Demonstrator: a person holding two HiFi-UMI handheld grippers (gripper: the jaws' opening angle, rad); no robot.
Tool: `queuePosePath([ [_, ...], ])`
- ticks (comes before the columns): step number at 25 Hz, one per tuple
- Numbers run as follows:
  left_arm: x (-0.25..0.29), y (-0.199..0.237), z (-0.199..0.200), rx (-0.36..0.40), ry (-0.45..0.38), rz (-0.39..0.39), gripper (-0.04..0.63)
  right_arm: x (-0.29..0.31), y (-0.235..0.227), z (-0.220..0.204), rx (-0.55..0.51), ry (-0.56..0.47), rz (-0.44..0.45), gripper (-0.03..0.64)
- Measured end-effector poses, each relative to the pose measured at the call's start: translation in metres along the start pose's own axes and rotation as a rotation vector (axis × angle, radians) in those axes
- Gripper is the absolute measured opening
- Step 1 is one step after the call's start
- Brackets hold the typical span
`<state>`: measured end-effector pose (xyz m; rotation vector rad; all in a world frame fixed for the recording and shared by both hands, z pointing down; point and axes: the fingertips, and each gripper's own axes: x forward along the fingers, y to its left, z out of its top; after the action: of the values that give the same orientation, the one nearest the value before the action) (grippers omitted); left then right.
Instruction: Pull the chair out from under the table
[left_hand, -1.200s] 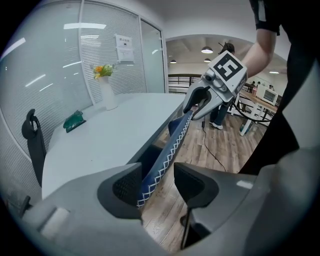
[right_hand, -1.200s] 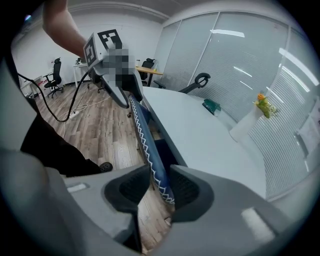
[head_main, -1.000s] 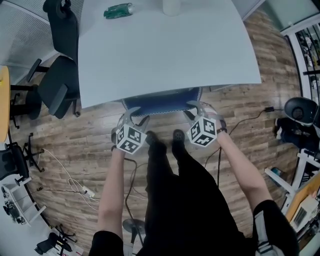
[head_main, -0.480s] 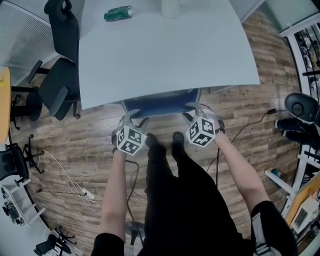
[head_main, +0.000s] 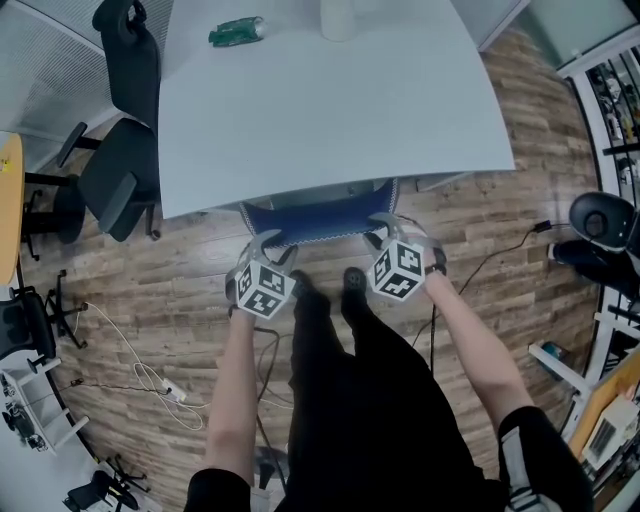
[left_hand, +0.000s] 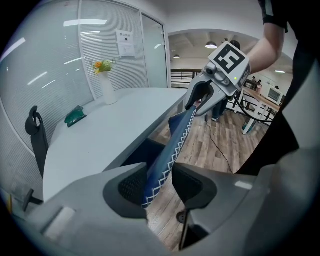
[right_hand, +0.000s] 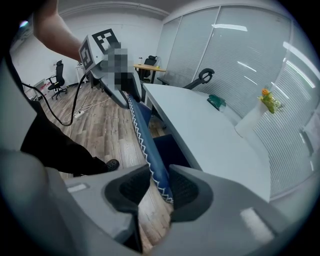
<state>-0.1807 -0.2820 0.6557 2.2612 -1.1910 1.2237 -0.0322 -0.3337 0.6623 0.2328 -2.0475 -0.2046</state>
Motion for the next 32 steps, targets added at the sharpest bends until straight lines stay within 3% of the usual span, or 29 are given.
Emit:
queuePosePath([
  [32, -0.046, -0.080, -0.047, -0.023, 0.045, -0.050, 0.161, -0.043, 0.107, -0.018, 0.026, 0.007, 0.089, 0.114],
])
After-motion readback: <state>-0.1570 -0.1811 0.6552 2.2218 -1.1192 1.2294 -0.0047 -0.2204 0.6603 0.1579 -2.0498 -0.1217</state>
